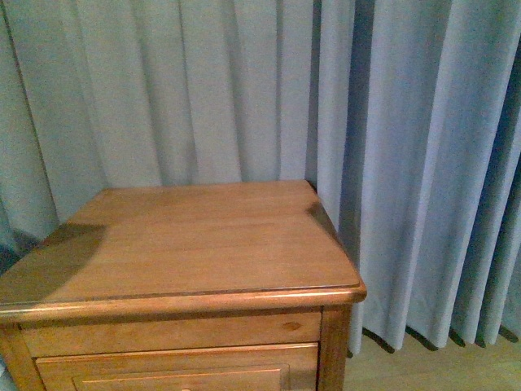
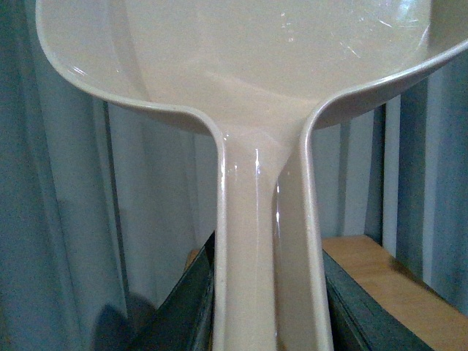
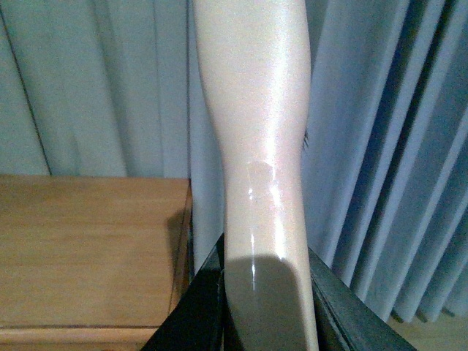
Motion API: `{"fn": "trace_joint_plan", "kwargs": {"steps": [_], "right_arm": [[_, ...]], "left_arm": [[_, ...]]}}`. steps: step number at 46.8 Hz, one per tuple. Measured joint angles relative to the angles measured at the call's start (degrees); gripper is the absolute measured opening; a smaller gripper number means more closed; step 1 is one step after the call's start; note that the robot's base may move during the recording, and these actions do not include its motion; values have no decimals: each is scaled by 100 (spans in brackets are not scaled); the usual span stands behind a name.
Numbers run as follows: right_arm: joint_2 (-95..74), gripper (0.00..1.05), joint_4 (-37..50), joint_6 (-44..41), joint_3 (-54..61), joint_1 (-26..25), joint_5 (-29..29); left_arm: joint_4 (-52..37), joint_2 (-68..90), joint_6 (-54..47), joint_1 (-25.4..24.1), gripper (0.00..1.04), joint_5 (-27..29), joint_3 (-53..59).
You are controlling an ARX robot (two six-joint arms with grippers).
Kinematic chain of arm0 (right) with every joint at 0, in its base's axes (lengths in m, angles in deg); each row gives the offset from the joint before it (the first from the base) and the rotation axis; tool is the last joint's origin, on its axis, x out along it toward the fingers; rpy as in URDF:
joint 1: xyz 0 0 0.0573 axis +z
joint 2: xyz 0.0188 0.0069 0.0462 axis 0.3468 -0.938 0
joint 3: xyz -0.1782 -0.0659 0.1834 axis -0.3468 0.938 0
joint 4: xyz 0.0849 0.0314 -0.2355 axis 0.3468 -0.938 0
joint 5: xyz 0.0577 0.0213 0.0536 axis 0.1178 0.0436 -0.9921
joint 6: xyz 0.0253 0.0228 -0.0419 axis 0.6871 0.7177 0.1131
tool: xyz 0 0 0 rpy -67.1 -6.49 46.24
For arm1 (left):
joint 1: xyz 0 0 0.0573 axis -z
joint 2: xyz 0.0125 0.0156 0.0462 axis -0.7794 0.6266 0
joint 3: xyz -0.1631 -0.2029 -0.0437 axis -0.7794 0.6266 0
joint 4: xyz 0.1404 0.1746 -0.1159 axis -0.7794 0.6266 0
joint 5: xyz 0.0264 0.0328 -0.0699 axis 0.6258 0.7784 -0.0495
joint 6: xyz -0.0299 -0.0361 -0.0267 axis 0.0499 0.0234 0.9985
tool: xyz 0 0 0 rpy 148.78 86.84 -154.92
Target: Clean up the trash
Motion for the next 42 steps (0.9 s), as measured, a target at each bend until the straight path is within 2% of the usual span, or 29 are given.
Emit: {"fn": "trace_joint_plan", "kwargs": {"steps": [5,14,26,42], "right_arm": [[378,20,181,-201,245,66,249],[682,20,1300,-970,785,111,669],[702,20,1362,-1283,820,116,669],[752,20,1373,-1300,837,116,682]], "left_arm": [[0,0,2,0,27,2,0],[0,0,2,0,27,0,0],[0,0,2,0,27,2,0],[-7,-2,7,0,27,2,2]]}}
